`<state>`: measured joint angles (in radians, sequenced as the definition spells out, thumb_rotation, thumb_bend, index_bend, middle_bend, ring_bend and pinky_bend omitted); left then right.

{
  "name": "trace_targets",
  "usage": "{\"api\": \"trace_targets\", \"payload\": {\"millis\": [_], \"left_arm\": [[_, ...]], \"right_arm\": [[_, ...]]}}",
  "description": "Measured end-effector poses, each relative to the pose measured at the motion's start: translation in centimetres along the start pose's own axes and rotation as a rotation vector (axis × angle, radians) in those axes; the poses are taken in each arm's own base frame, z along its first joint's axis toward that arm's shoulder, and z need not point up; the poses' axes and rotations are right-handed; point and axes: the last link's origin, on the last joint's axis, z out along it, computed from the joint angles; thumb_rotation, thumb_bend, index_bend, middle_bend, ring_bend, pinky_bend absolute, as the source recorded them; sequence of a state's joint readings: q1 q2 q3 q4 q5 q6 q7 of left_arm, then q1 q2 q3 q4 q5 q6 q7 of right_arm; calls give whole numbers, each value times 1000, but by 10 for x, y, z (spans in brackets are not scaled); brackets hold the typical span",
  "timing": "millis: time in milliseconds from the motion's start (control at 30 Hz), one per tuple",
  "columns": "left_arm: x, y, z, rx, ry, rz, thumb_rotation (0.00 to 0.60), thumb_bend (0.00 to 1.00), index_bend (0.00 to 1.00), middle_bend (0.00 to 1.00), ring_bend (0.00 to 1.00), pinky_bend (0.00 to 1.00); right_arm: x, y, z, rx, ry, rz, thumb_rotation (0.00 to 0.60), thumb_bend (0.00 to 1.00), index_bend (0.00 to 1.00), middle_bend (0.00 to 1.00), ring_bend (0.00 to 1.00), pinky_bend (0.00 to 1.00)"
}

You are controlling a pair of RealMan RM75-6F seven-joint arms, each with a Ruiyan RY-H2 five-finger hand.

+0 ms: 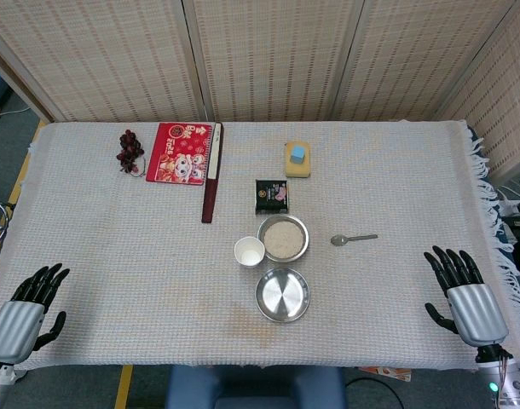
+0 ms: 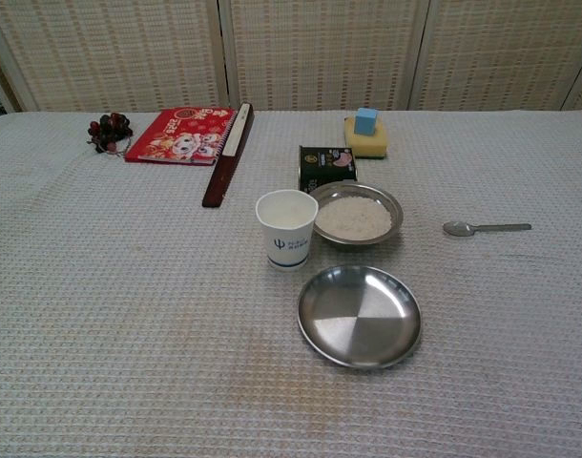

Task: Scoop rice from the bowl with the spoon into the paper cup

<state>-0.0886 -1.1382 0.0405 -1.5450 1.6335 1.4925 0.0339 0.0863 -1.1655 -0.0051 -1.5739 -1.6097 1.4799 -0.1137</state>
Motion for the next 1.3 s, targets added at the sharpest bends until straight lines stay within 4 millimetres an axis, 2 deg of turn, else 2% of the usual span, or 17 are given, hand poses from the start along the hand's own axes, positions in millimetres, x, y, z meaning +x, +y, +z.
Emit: {"api": "trace_targets", "payload": {"millis": [300,500,633,833,1033,1300], "left_arm": [[-1,3,-1,-6,-6,2,600,478,0,0,0,144],[-2,4,0,-12,-19,1,600,477,0,0,0,145],[-2,3,-1,-10,-22,-2,600,477,0,0,0,146],[-2,1,-1,-6,-27,-5,600,477,0,0,0,145],[-3,0,1,-4,-39,-5,600,476,0,0,0,146],[-4,1,2,-1,-45,-3,600,477,0,0,0,146]], "right_arm": [[-6,-3,11,9,-1,-5,600,173,11,0,0,0],[-13,-13,47,64,-32,-31,600,177,290,0,0,0],[-25,-28,90,110,-67,-62,600,195,411,0,0,0],[-49,-46,143,134,-90,-105,600,225,424,0,0,0],[-72,-53,171,120,-117,-133,600,248,455,0,0,0],[-88,-59,197,109,-144,-148,600,274,473,0,0,0]]}}
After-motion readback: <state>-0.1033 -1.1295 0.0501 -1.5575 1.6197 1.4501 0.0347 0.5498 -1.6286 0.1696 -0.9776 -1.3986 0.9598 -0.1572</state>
